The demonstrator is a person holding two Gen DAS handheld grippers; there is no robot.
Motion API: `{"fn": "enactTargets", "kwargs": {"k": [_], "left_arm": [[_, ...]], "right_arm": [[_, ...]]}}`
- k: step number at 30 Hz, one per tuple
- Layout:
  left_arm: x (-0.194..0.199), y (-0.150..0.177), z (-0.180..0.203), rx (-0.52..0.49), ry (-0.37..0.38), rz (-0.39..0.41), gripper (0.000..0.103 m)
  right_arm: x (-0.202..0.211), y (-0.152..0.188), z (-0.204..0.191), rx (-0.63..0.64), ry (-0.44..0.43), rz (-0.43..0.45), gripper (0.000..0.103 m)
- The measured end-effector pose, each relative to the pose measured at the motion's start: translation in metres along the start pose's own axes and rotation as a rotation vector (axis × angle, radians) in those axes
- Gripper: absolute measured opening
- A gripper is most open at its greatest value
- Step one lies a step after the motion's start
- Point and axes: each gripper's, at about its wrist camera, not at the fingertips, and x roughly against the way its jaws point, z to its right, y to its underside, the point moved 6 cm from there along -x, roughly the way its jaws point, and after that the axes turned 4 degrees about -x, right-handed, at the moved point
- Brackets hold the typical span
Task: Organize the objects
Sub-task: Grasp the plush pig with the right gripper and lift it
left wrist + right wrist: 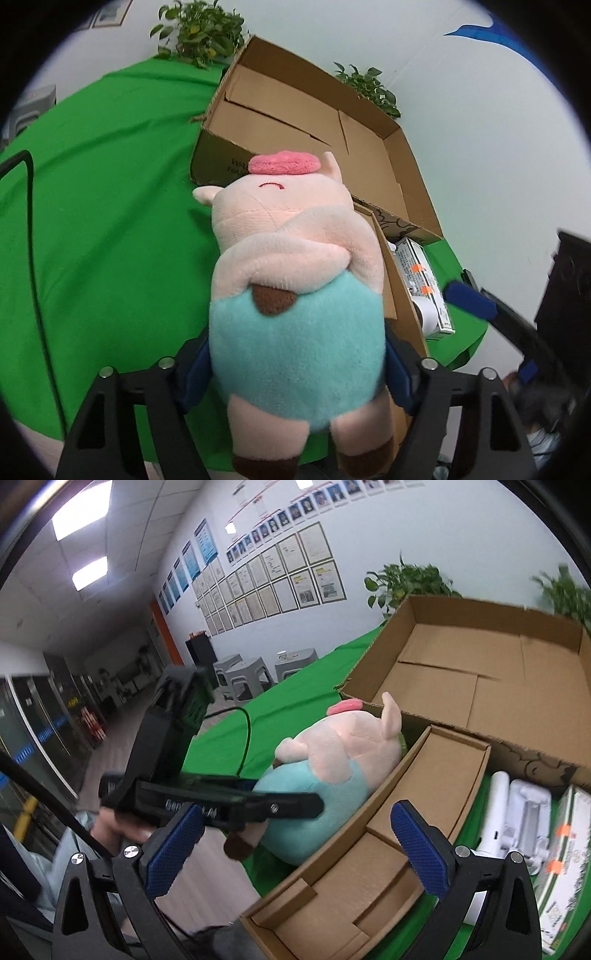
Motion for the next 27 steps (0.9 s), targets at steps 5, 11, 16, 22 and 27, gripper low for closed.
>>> {"fn": "enactTargets", "kwargs": {"k": [5, 11, 16, 22, 27], "left_arm": [[0.031, 0.007, 0.000, -0.083, -0.157, 0.087, 0.072], [0.040, 0.021, -0.008, -0.127, -0.214, 0.092, 0.072], [0.036, 0.017, -0.002, -0.164, -0.225, 0.124, 0.072], [0.036, 0.020, 0.001, -0.189, -0.228, 0.140, 0.071], [0.037, 0.014, 0.012, -0.250, -0.262, 0.175, 0.070]], "right_arm": [[-0.021, -0.024, 0.005, -0.046, -0.028, -0.023, 0.103], [-0.082, -0.042, 0.004, -0.062, -0.039, -0.136, 0.102], [-0.122, -0.042, 0.005, -0.127, -0.061, -0.230, 0.102], [-0.140, -0.038, 0.010, -0.196, -0.082, -0.272, 0.101], [-0.148, -0.037, -0.004, -0.143, -0.022, -0.270, 0.097]]}}
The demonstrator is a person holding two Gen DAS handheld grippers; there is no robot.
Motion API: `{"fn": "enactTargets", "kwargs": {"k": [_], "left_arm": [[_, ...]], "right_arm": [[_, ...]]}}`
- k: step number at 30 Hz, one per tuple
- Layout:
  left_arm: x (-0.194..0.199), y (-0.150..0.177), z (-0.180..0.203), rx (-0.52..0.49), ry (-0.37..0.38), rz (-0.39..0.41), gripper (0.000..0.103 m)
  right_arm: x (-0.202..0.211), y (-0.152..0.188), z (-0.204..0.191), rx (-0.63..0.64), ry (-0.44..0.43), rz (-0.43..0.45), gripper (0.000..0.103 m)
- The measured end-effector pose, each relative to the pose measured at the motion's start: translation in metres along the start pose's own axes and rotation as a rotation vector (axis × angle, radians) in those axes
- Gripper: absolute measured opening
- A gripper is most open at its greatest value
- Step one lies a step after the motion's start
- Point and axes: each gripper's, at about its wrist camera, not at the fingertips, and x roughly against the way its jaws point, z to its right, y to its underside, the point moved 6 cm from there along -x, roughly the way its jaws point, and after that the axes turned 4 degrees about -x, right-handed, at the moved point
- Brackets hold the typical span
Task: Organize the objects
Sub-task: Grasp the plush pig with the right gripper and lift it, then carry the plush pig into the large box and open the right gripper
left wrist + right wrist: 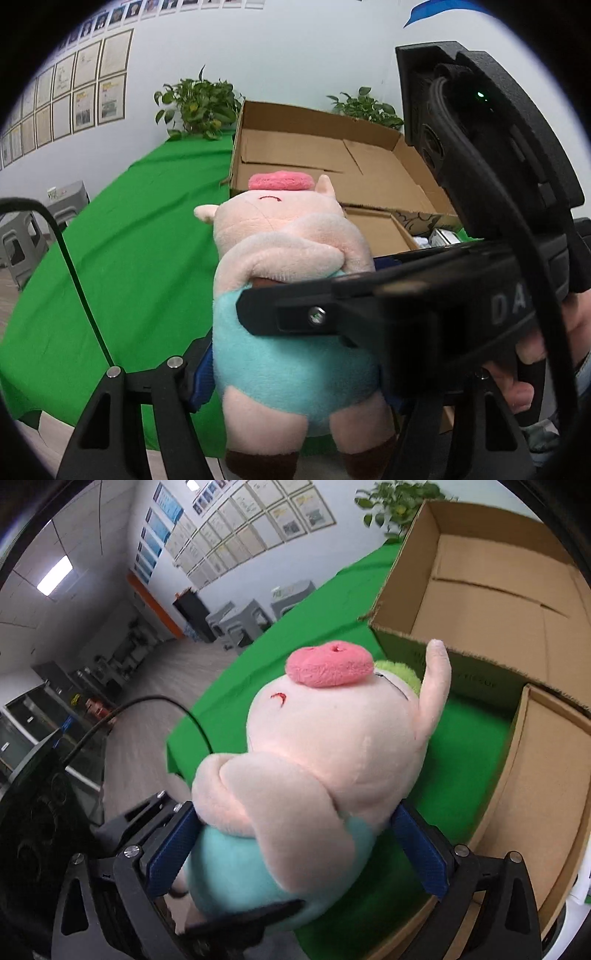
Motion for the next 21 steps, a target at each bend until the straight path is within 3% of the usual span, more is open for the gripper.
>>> {"fn": "enactTargets", "kwargs": {"k": [6, 14, 18, 21], "left_arm": [[0.007, -0.047, 0.006, -0.068, -0.053, 0.106, 0.070], [0.018, -0.170, 0.016, -0.168, -0.072, 0.368, 0.070], [0.000, -0.206, 0.015, -0.193, -0.048, 0.377, 0.070], [-0.017, -0.214, 0.010, -0.191, -0.039, 0.357, 0.070]], "right_arm": [[0.029, -0.032, -0.014, 0.050, 0.005, 0.130, 0.080], [0.128, -0.144, -0.053, 0.236, 0.081, 0.389, 0.072], [0.163, -0.179, -0.050, 0.226, 0.104, 0.453, 0.072], [0.167, -0.201, -0.041, 0.214, 0.113, 0.466, 0.072]]}}
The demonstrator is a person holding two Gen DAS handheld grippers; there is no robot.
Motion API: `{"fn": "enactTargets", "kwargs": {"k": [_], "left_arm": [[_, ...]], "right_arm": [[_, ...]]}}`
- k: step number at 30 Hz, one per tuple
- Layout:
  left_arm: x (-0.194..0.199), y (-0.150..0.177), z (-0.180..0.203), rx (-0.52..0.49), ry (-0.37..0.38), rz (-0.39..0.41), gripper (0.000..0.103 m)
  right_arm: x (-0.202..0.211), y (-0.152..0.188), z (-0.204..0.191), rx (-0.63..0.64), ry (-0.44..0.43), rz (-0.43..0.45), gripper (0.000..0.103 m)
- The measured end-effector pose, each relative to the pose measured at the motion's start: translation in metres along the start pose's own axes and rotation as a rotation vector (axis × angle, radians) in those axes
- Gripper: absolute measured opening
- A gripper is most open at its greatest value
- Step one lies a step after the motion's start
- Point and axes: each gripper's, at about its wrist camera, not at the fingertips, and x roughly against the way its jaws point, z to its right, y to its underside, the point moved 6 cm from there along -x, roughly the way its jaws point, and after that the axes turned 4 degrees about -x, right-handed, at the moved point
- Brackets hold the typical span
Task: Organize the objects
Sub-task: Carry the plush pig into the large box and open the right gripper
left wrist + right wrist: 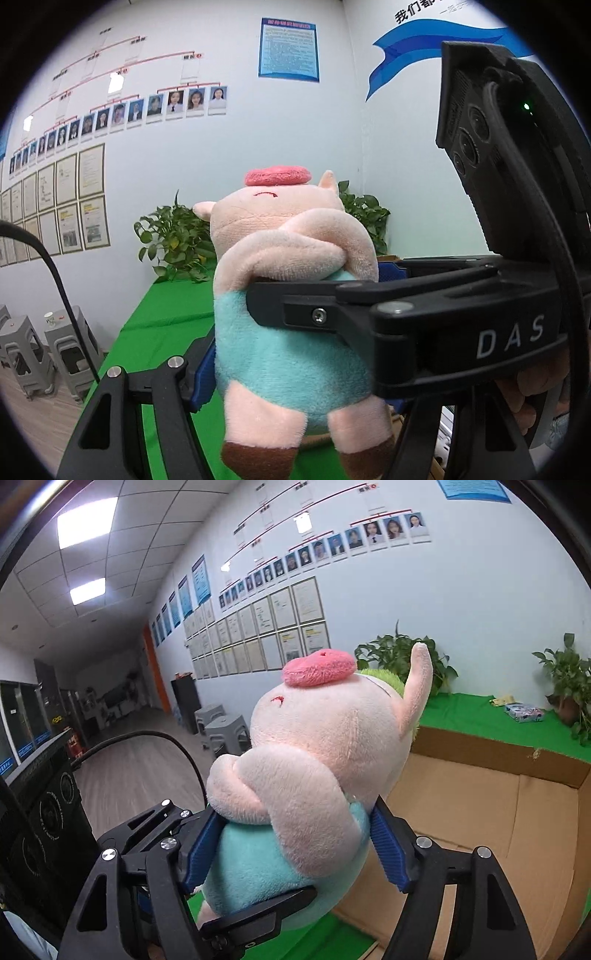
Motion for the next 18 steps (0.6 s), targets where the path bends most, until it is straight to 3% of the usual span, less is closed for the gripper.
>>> {"fn": "enactTargets", "kwargs": {"k": [4, 7, 8, 18], "left_arm": [[-0.019, 0.012, -0.006, 0.029, 0.014, -0.047, 0.070], [-0.026, 0.030, -0.006, 0.041, 0.006, -0.084, 0.069], [-0.030, 0.033, -0.007, 0.046, 0.001, -0.097, 0.069], [-0.073, 0.094, -0.012, 0.120, 0.025, -0.286, 0.069]], "right_arm": [[-0.021, -0.010, 0.026, -0.028, 0.003, -0.027, 0.072], [-0.062, -0.007, 0.047, -0.050, -0.001, -0.064, 0.071], [-0.056, 0.016, 0.075, -0.054, -0.006, -0.070, 0.071], [-0.167, 0.084, 0.128, -0.139, -0.029, -0.167, 0.069]]}}
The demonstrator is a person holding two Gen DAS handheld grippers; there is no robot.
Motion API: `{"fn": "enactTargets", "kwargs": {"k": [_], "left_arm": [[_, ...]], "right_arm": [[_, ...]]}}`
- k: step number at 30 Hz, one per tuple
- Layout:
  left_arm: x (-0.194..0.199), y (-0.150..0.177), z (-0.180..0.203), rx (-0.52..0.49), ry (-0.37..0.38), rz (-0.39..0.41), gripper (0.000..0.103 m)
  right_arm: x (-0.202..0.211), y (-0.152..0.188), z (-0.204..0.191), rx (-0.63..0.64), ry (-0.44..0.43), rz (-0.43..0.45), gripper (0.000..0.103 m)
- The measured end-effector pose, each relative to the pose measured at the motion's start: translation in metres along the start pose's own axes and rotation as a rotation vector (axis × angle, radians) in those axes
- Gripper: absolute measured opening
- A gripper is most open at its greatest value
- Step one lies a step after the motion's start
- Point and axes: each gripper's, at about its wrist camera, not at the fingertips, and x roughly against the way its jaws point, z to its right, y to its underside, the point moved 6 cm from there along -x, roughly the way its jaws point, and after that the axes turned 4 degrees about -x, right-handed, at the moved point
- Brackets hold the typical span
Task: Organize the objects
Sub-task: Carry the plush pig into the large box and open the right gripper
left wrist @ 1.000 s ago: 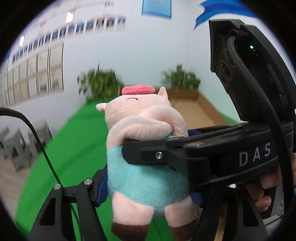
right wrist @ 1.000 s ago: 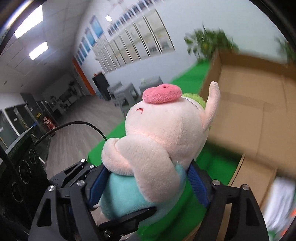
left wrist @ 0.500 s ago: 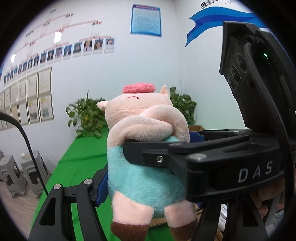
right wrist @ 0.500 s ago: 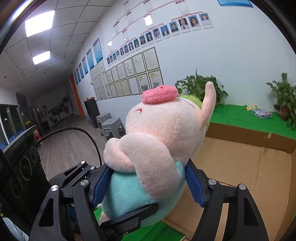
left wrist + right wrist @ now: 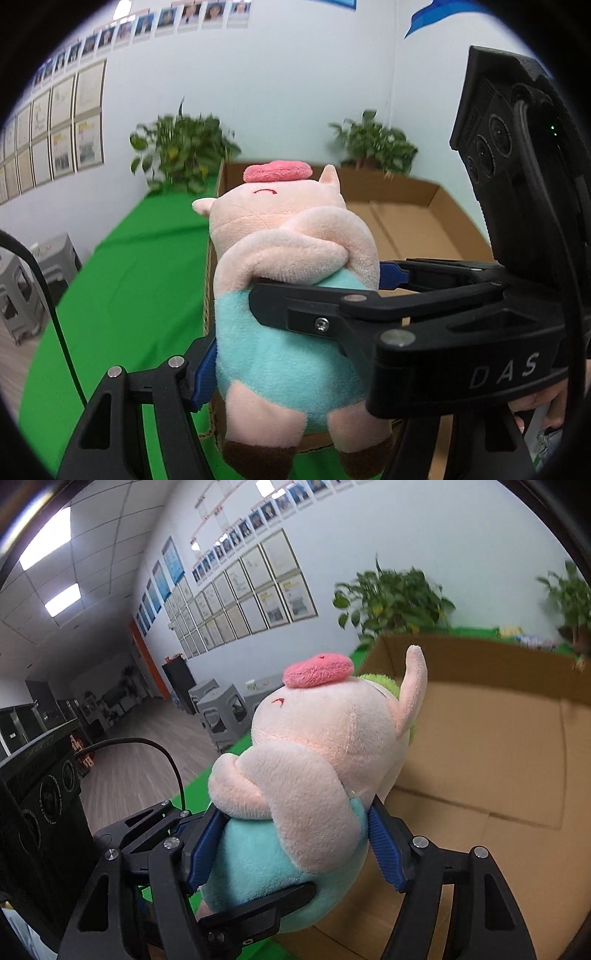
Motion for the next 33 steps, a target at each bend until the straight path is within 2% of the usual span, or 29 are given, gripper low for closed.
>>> {"fn": "enactTargets", "kwargs": {"k": [4, 8, 14, 18, 21, 24, 27, 29, 32, 33], "left_arm": [[-0.010, 0.013, -0.003, 0.003, 0.011, -0.058, 0.070], [-0.003, 0.026, -0.001, 0.009, -0.022, -0.075, 0.075], [0.009, 0.031, -0.009, 0.059, 0.008, -0.083, 0.075], [0.030, 0.033, -0.014, 0.075, 0.011, -0.036, 0.075], [0.042, 0.033, -0.024, 0.099, 0.008, -0.015, 0.075], [0.036, 0.034, -0.046, 0.141, 0.005, -0.024, 0.075], [0.019, 0.036, -0.058, 0.176, 0.061, -0.052, 0.075], [0.008, 0.040, -0.061, 0.210, 0.120, -0.075, 0.075], [0.004, 0.040, -0.062, 0.243, 0.202, -0.071, 0.075], [0.008, 0.043, -0.055, 0.239, 0.223, -0.077, 0.072]], "right_arm": [[-0.033, 0.032, 0.036, -0.024, 0.005, -0.034, 0.069], [-0.056, 0.051, 0.049, -0.037, -0.009, -0.065, 0.069], [-0.075, 0.062, 0.051, -0.034, 0.009, -0.089, 0.073], [-0.079, 0.063, 0.048, -0.049, 0.019, -0.109, 0.085], [-0.072, 0.060, 0.045, -0.103, -0.001, -0.122, 0.086], [-0.062, 0.053, 0.044, -0.138, -0.010, -0.121, 0.086], [-0.062, 0.048, 0.046, -0.191, -0.028, -0.160, 0.085], [-0.071, 0.053, 0.043, -0.176, 0.008, -0.213, 0.078], [-0.079, 0.050, 0.037, -0.147, 0.040, -0.201, 0.071], [-0.080, 0.049, 0.036, -0.146, 0.044, -0.195, 0.068]]}}
